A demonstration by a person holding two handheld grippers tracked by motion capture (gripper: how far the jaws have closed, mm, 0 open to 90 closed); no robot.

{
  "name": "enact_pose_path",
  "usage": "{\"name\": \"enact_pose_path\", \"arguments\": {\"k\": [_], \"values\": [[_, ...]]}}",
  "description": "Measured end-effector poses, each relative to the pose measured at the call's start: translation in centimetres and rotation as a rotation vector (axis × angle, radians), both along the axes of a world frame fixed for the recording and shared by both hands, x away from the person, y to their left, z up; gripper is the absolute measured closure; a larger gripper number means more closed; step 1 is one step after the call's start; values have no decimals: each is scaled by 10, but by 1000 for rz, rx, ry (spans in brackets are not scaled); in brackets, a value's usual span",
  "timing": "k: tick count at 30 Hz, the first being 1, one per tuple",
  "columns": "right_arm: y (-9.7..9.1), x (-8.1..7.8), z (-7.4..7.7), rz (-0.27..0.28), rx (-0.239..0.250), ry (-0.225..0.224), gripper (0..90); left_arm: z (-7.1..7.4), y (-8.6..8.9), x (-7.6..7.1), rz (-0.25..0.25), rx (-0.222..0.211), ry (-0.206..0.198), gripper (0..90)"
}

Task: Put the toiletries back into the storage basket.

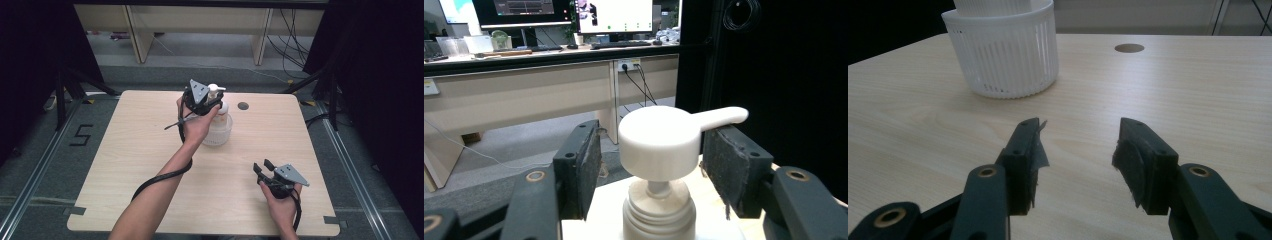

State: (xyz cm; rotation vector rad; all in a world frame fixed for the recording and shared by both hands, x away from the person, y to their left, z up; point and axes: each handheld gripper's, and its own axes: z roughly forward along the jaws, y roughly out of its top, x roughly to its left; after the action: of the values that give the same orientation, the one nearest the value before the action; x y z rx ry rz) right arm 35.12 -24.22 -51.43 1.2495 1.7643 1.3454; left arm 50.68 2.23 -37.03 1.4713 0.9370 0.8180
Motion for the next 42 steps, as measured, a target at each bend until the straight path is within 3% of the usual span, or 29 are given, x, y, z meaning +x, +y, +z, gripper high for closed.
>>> {"name": "enact_pose_path", "arguments": {"k": [3, 5, 9, 13, 14, 15, 16, 19, 21, 22, 25, 26, 28, 32, 37, 38, 39, 42], "values": [[0, 0, 0, 0, -1, -2, 526, 1, 2, -2, -1, 19, -8, 381], [2, -1, 0, 1, 33, 25, 525, 2, 3, -4, -5, 24, -3, 366], [1, -1, 1, 0, 15, 35, 525, 5, 6, -10, -18, 29, -1, 351], [1, 0, -1, 13, 33, 18, 524, 6, 10, -17, -36, 32, 3, 345], [1, -1, 1, -1, 14, 36, 524, 6, 11, -18, -41, 37, 6, 342], [1, -1, 1, 0, 16, 35, 524, 5, 12, -20, -44, 40, 13, 338], [0, 1, -1, -3, 5, -9, 524, 5, 13, -21, -48, 39, 18, 336], [0, 0, 0, -5, -4, -7, 524, 3, 17, -25, -57, 41, 24, 333], [1, 0, -1, 2, 16, 4, 524, 3, 20, -29, -64, 42, 28, 332], [0, 0, 0, -6, -3, -6, 524, 3, 21, -31, -66, 37, 30, 332], [0, 1, -1, -2, 3, -10, 524, 3, 25, -36, -74, 38, 29, 332], [1, -1, 0, -1, 24, 17, 523, 3, 26, -38, -77, 40, 28, 332], [0, 1, -1, -3, 3, -14, 523, 3, 29, -43, -83, 41, 28, 332], [0, 1, -1, -3, 3, -8, 523, 0, 38, -51, -86, 48, 24, 331], [0, 0, 0, 1, 3, 3, 522, -7, 54, -62, -79, 55, 30, 331], [2, -1, 0, 4, 26, 25, 522, -8, 56, -63, -79, 59, 30, 331], [2, 0, -1, 1, 20, 4, 522, -10, 59, -66, -81, 59, 28, 331], [2, 0, -1, -9, 4, -8, 522, -14, 66, -71, -81, 67, 28, 331]]}}
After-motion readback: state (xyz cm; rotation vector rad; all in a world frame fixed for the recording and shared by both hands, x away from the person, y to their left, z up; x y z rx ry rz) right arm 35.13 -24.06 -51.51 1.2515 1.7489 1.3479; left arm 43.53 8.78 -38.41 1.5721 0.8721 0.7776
